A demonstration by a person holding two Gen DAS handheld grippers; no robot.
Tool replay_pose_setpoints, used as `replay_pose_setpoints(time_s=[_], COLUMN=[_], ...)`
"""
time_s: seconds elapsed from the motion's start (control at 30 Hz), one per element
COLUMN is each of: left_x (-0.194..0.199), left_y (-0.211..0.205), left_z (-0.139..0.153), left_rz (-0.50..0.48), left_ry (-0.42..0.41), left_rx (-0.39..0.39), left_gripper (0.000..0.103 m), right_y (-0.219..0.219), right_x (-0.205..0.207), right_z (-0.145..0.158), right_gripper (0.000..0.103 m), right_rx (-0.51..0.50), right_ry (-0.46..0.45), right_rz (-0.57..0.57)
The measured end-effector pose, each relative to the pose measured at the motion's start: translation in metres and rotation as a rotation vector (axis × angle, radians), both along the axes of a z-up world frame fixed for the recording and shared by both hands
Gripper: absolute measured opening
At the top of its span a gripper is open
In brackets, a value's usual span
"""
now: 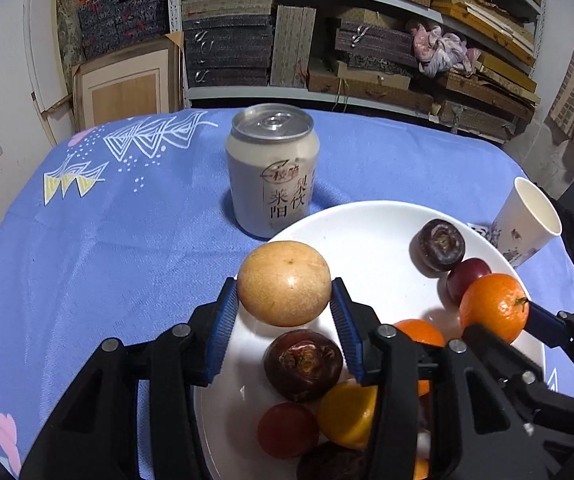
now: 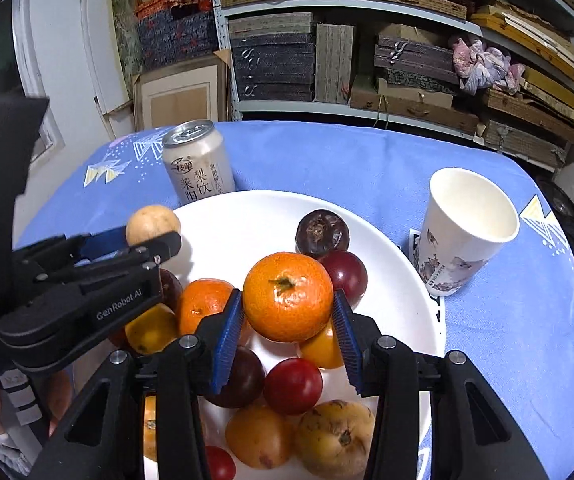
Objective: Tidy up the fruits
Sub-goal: 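Lower both fruits onto the plate and open both tools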
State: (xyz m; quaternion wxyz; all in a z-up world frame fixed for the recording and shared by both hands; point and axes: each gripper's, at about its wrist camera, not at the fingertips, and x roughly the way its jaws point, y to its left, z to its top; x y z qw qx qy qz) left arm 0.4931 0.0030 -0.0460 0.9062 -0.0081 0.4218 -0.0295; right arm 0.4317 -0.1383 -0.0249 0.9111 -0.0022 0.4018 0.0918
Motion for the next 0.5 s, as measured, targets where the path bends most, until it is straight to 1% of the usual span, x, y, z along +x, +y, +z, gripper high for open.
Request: replay_pose_setpoints(time_s=[0.07, 0.13, 0.17, 0.2, 0.3, 0.4, 0.47, 0.5], left_x=[-0.002, -0.005, -0.008, -0.013, -0.024, -0.045, -0.062, -0.071], left_y=[0.002, 0.002, 0.001, 0.0, -0.002, -0.001, 0.003, 0.006], left_z=[0.0, 0.003, 0.007, 0.013, 0.027, 0.046, 0.056, 0.06], left_rz=[0.001, 0.008, 0.016, 0.025, 0.017, 0.013, 0.014, 0.019], left_ry=[0.006, -0.001, -0.017, -0.038, -0.057, -0.085, -0.1, -0.108], left_rx=[-0.006, 0.002, 0.013, 0.024, 0.014, 0.019, 0.012, 0.009], left_gripper=[0.047, 0.056, 0.066, 0.072, 0.074, 0.074, 0.075, 0.078], right_y=[-0.003, -0.006, -0.006, -0.007, -0.013, -0.022, -0.032, -0.037], right_x=[-0.004, -0.007, -0.01, -0.012, -0.026, -0.048, -0.073, -0.084], right_z=[0.003, 0.008, 0.012, 0.015, 0.03, 0.041, 0.047, 0.047], right_gripper=[0.048, 0.052, 0.054, 0.054, 0.054, 0.055, 0.061, 0.062], right_rx=[0.018, 0.023, 0.02, 0.02, 0.046, 0.073, 0.096, 0.112], right_ry=[-0.002, -0.016, -0.026, -0.035, -0.062, -0.09, -0.12, -0.131], right_rz=[-0.004, -0.01, -0.014, -0.014, -0.02, -0.022, -0.031, -0.04])
